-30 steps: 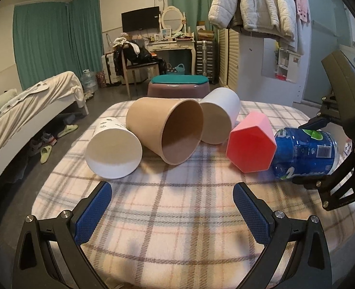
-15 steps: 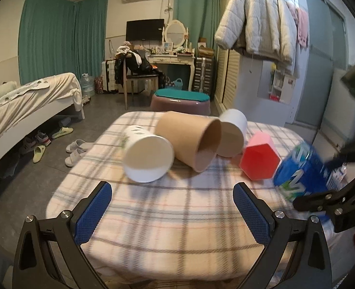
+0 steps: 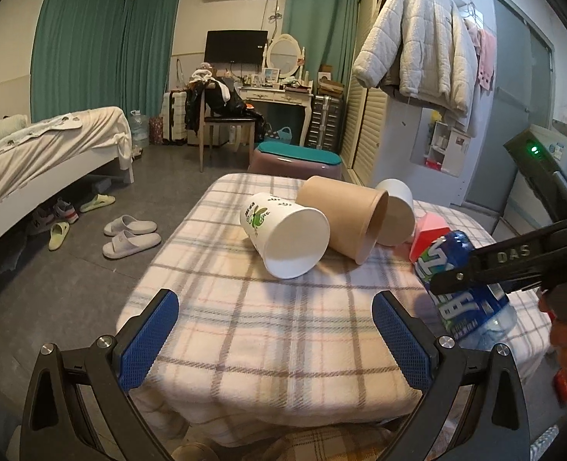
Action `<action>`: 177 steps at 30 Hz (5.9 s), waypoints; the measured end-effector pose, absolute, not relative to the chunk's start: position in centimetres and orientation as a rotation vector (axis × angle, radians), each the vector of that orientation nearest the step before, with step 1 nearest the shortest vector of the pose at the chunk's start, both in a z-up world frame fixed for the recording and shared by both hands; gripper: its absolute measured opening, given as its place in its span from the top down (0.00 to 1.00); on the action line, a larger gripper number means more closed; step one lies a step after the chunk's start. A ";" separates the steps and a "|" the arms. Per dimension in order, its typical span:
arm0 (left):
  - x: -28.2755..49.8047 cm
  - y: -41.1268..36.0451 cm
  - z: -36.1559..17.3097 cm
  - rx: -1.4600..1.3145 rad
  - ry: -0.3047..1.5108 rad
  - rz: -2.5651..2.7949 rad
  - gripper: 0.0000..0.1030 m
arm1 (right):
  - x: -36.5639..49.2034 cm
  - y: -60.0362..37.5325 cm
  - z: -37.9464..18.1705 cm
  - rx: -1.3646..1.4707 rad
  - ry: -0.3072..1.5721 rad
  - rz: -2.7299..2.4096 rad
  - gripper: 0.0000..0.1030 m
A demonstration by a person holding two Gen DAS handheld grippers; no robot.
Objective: Flip cup upside down
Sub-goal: 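Lift the blue bottle with the right gripper toward the left gripper, then grasp the bottle's base with the left gripper while the right gripper holds it, then rotate the bottle upright with the left gripper and set it on the table, then open the left gripper and withdraw from the upright bottle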
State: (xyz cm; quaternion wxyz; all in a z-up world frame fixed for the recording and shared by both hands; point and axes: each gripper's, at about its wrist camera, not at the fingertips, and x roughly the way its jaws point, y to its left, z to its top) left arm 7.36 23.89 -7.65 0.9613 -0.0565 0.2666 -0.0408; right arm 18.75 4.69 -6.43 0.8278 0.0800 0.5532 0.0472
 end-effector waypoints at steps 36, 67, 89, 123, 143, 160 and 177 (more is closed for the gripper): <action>3.4 6.8 -6.2 0.058 0.452 -0.071 0.00 | 2.6 -9.4 -3.0 0.027 0.510 -0.023 0.08; 6.5 6.0 -8.1 0.053 0.580 -0.172 0.27 | 3.4 -12.8 -7.1 0.129 0.604 -0.056 0.08; 11.0 8.6 -3.7 0.030 0.764 -0.291 0.28 | 4.0 -12.4 -7.3 0.155 0.621 -0.045 0.08; 12.8 9.7 -2.6 0.117 0.738 -0.255 0.10 | 5.4 -11.2 -6.4 0.134 0.623 -0.077 0.08; 2.7 16.1 -1.9 0.047 0.362 -0.035 0.00 | 0.4 -4.1 -1.4 0.029 0.437 -0.002 0.08; 0.7 17.1 -3.3 0.040 0.379 -0.045 0.00 | -1.0 -2.0 -1.1 0.028 0.410 -0.003 0.00; 0.3 17.4 -3.6 0.038 0.380 -0.045 0.00 | -0.8 -2.4 -1.5 0.032 0.419 -0.003 0.00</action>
